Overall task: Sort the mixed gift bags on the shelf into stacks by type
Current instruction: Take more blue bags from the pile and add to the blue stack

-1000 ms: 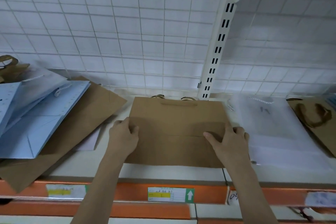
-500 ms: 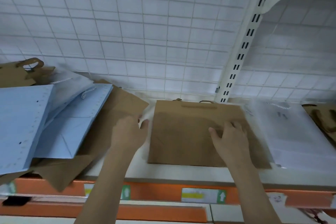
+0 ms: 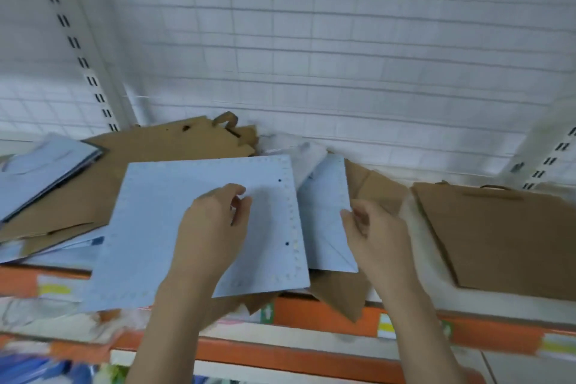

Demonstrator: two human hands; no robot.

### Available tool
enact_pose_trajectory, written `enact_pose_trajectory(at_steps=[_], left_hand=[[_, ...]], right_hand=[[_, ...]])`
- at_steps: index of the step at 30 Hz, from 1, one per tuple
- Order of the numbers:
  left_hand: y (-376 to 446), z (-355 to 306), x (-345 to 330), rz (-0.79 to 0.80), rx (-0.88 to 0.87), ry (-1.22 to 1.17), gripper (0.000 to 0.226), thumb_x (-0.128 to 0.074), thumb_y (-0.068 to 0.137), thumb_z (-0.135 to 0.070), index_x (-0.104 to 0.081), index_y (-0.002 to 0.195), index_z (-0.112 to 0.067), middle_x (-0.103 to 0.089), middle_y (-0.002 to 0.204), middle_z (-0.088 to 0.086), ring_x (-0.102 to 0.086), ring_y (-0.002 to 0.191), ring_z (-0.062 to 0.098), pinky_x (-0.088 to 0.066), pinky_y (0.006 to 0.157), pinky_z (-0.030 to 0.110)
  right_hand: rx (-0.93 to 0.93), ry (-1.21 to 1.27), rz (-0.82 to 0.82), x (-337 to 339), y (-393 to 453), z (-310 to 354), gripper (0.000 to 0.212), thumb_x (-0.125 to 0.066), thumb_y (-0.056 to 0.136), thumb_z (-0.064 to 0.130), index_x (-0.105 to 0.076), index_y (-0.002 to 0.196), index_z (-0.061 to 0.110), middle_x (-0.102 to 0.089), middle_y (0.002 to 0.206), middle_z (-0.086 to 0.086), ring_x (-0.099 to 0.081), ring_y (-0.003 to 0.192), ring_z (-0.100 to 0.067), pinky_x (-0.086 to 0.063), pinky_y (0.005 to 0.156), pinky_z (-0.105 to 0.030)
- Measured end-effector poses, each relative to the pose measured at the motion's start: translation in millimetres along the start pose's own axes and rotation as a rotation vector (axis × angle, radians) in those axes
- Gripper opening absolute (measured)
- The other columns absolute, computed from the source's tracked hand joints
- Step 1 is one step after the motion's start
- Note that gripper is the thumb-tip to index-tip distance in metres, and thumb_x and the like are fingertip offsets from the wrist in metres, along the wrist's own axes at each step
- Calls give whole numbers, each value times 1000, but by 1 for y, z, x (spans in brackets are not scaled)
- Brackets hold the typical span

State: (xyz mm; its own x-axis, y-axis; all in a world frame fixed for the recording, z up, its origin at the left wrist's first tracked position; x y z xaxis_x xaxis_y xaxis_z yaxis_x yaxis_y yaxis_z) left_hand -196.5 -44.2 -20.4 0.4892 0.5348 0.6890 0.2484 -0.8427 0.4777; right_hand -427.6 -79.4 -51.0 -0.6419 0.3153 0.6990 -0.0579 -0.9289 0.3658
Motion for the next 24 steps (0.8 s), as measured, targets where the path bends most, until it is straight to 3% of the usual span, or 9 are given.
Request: enact_pose_trajectory(at_steps=[4, 7, 10, 14, 18, 24], left_hand=[[0, 35, 19, -25, 7, 3, 23, -57, 90, -15, -66, 108, -5, -70, 97, 11, -63, 93, 31, -47, 79, 34], [-2, 53, 29, -63, 12, 52, 24, -55, 89, -17, -68, 102, -2, -71, 90, 13, -63, 86, 34, -49, 76, 37], [-3, 66, 37, -59, 16, 102, 35, -49, 80, -23, -69, 97, 0, -69, 86, 16, -61, 81, 39, -51, 71, 43], [-4, 80, 43, -85, 53, 153, 37, -49, 78, -25, -69, 97, 0, -68, 93, 17, -59, 84, 42, -51, 73, 46], [-8, 87, 43, -92, 73, 169, 35, -51, 77, -24, -70, 94, -1, -68, 94, 15, -59, 81, 42, -50, 71, 44], [-11, 114, 59, -86, 101, 173, 36, -48, 79, -26, -70, 97, -3, -68, 97, 14, -57, 84, 39, -49, 73, 42]], right_hand=[[73, -23, 88, -27, -1, 38, 32, -51, 90, 42, -64, 102, 16, -65, 93, 1, -56, 79, -11, -37, 61, -15], [55, -43, 202, -48, 2, 51, 42, -48, 85, 56, -60, 90, 15, -60, 85, 1, -55, 77, -13, -41, 60, -25], [11, -27, 285, -62, 2, 54, 43, -52, 82, 58, -50, 75, 15, -55, 78, 0, -53, 71, -14, -31, 52, -25], [9, -12, 330, -70, 6, 58, 35, -53, 87, 49, -51, 85, 13, -56, 84, 1, -58, 79, -18, -36, 57, -29], [15, 27, 313, -67, 17, 68, 31, -49, 92, 40, -48, 107, 13, -55, 101, -1, -55, 91, -20, -44, 71, -34], [60, -95, 251, -74, 29, 93, 31, -37, 98, 35, -38, 119, 13, -54, 94, -7, -51, 78, -25, -33, 55, -32]])
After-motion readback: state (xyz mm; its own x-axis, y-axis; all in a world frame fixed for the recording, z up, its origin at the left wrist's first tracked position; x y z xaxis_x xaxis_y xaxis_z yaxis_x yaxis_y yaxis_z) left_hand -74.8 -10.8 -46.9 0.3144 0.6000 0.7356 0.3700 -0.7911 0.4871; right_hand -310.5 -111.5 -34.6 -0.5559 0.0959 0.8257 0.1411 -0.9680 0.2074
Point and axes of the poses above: each hand's wrist, its own y-axis towards the middle knuckle, its own x-axis out of the back of the hand, z = x × y, the point moved 6 cm from there along y, towards the middle knuckle
